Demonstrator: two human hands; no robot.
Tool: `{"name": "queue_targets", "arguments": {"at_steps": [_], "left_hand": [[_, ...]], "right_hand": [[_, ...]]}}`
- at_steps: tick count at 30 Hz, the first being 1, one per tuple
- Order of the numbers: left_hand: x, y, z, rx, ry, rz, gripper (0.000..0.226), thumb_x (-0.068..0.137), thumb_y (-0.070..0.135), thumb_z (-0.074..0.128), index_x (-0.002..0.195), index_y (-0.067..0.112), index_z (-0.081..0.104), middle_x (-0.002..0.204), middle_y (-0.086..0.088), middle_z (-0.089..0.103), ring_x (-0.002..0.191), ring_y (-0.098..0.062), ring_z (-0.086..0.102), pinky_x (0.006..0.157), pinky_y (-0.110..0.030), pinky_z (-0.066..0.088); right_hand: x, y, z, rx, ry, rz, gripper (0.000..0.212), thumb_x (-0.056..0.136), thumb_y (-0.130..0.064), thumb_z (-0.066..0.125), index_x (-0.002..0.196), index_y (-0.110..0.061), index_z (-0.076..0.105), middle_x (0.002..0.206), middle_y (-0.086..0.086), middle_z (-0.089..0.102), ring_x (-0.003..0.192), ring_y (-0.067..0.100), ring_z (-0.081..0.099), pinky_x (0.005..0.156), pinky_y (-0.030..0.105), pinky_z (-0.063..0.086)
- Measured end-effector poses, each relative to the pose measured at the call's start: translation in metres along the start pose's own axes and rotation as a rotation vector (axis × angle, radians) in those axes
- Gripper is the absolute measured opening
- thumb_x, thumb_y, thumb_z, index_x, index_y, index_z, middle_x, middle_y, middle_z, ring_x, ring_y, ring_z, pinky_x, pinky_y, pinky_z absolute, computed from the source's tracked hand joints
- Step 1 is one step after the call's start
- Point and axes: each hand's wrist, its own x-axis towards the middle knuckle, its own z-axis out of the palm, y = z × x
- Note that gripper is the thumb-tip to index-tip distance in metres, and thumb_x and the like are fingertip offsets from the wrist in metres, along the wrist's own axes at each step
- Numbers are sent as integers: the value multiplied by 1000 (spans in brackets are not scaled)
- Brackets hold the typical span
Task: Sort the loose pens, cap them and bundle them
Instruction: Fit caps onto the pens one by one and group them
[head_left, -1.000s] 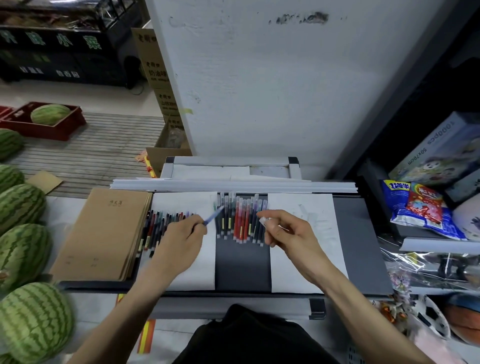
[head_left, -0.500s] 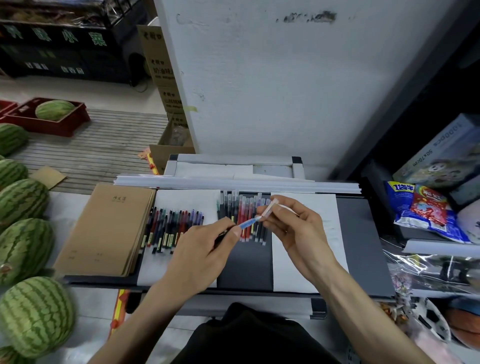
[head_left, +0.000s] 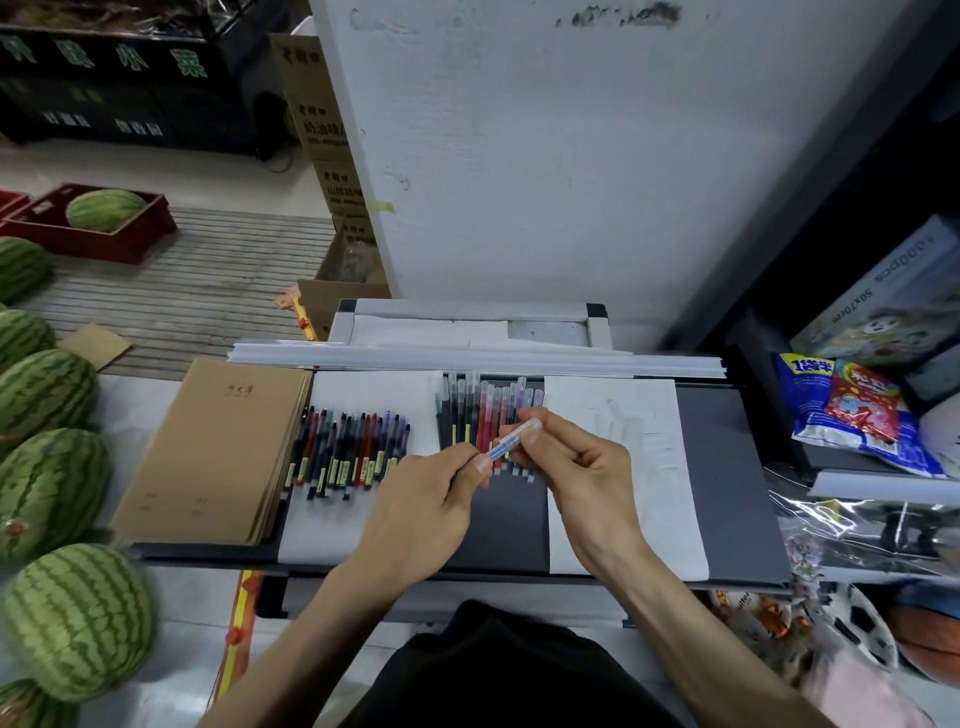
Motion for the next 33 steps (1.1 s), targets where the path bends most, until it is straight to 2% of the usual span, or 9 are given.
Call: {"name": "queue_targets", "arguments": {"at_steps": [4,9,13,17,21,23,25,27,33], "left_hand": [[2,-10,17,-95,-38,-94,32,110,31,49,79,28,58,56,14,51,50,-12,42,52,-26,27],[18,-11,34,-203,-23,-123,31,111,35,48,95,24,72,65,25,61,62,0,57,59,-17,38],[36,-25,44,-129,-139,-200,44,110,42,43,83,14,64,68,-3,62,65,-22,59,66,-47,47],[41,-66,42,83,-223,-319,34,105,33,52,83,9,61,67,-1,61,61,-21,57,55,-33,38],[41,-105,23,296,-171,-470,13,96,25,59,105,19,67,97,-6,72,83,-23,64,67,-31,47],[42,-117,17,313,-151,-515,6,90,18,58,85,16,60,84,-10,68,71,-24,60,62,-42,50],[44,-125,15,339,-124,-545,16,85,16,57,73,13,48,70,-6,59,61,-23,53,53,-39,43],[45,-130,16,352,-106,-563,14,86,18,60,77,16,49,74,-3,60,65,-22,57,54,-32,42],[55,-133,18,401,-112,-574,12,92,25,61,96,15,57,89,-5,65,82,-27,63,67,-39,55]], "right_hand": [[4,9,0,11,25,25,17,101,-12,67,108,-18,81,100,17,79,94,25,76,87,30,60],[20,22,-4,-125,-4,97,42,98,1,64,134,-21,63,88,17,77,84,22,74,84,26,59],[50,40,-14,-197,43,187,48,95,0,67,136,-24,60,81,11,76,72,18,70,73,24,57],[93,58,-46,-597,179,299,55,93,-8,68,143,-24,54,83,9,78,80,26,75,90,47,61],[117,68,-68,-1016,160,289,59,95,-22,69,150,-21,47,87,5,76,92,24,72,87,31,56],[123,74,-70,-1079,141,286,59,95,-21,68,150,-19,47,88,8,75,87,25,71,82,31,56],[128,78,-68,-1123,132,290,59,95,-21,68,150,-18,47,100,14,74,91,29,71,84,35,58],[132,81,-65,-1170,126,298,59,95,-22,68,150,-18,46,108,17,72,96,32,71,88,37,58],[135,79,-53,-1391,79,196,53,95,-20,62,146,-17,45,105,15,70,91,34,69,77,39,59]]}}
